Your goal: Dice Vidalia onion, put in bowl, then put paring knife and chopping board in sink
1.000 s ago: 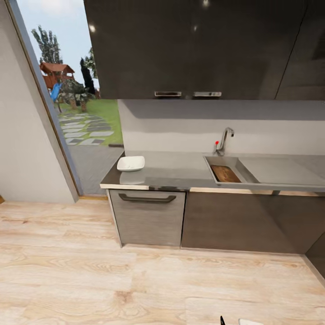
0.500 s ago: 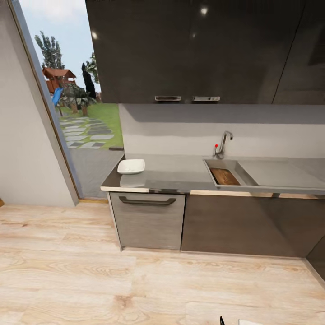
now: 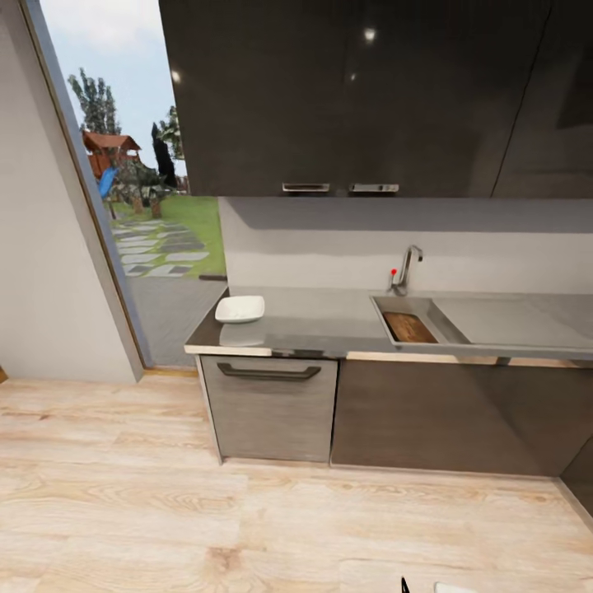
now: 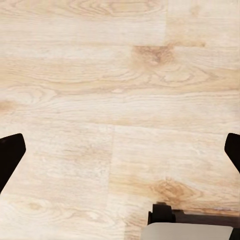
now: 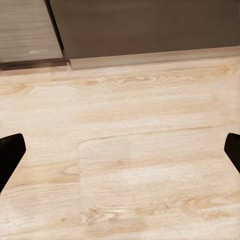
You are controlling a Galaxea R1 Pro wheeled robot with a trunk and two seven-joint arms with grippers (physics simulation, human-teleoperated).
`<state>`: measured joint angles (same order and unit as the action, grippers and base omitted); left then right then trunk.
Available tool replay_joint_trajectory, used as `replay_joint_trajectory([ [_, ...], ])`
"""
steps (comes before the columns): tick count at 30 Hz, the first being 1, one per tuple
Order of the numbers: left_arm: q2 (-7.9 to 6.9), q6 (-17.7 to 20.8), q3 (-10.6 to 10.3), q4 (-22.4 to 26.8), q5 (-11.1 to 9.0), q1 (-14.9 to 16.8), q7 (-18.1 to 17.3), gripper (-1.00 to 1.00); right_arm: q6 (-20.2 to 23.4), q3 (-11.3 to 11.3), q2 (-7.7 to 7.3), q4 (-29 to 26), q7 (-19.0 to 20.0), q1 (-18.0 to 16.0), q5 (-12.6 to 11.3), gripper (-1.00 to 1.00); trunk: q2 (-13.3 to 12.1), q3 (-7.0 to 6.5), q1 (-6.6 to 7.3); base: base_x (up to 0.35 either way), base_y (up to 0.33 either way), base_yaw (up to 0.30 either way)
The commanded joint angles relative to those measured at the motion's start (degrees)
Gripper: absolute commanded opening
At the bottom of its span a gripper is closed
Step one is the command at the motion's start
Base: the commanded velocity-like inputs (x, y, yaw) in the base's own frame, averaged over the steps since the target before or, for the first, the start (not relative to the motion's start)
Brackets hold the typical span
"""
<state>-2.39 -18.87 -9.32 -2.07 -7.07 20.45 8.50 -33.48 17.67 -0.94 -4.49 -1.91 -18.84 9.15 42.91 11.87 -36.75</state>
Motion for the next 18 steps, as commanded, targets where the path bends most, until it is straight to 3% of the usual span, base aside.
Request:
replay_joint_trajectory([
  [1,0.02,-0.4,-0.5,-0.2,-0.6,0.1,0.0,1.0,-0.2,0.4,-0.01,0.1,-0.2,-0.1,0.6,1.0,0.1,-0.01,-0.01,0.0,0.0,0.0],
  [18,0.02,-0.4,-0.5,-0.2,-0.6,0.1,0.0,1.0,-0.2,0.4,0.07,0.1,-0.2,-0.1,0.6,1.0,0.1,-1.55,-0.01,0.0,0.0,0.0],
])
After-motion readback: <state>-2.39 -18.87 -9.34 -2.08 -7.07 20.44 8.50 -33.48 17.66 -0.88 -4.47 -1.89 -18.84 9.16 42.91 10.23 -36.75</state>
